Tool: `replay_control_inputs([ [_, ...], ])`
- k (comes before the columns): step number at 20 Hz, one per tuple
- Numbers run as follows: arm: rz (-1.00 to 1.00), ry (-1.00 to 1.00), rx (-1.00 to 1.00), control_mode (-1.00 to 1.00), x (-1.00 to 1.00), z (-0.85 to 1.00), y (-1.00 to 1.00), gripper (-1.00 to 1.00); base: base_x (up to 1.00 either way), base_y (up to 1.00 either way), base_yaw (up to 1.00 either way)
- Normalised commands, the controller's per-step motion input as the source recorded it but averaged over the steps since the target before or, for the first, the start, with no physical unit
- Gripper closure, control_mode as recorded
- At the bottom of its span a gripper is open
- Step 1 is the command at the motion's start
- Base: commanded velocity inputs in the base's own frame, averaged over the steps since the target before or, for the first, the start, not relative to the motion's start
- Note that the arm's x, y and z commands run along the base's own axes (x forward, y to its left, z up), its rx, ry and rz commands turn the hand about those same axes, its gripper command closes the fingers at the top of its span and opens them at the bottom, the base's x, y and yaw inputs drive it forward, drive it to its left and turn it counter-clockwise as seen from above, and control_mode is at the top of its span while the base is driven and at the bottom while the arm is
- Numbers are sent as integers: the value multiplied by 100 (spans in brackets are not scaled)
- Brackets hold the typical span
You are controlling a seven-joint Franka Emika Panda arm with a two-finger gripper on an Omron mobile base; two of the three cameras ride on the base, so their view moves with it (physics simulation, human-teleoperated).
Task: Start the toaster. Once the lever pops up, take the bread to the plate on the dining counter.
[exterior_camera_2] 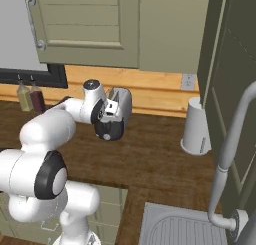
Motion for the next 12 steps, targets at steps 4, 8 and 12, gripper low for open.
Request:
replay_control_inputs([
  [4, 0, 0, 0, -100, 19, -14, 0, -100, 0, 0, 0],
  [8, 0, 0, 0, -100, 13, -31, 0, -100, 0, 0, 0],
  [12, 0, -1, 0, -100, 23, -20, 7, -100, 0, 0, 0],
])
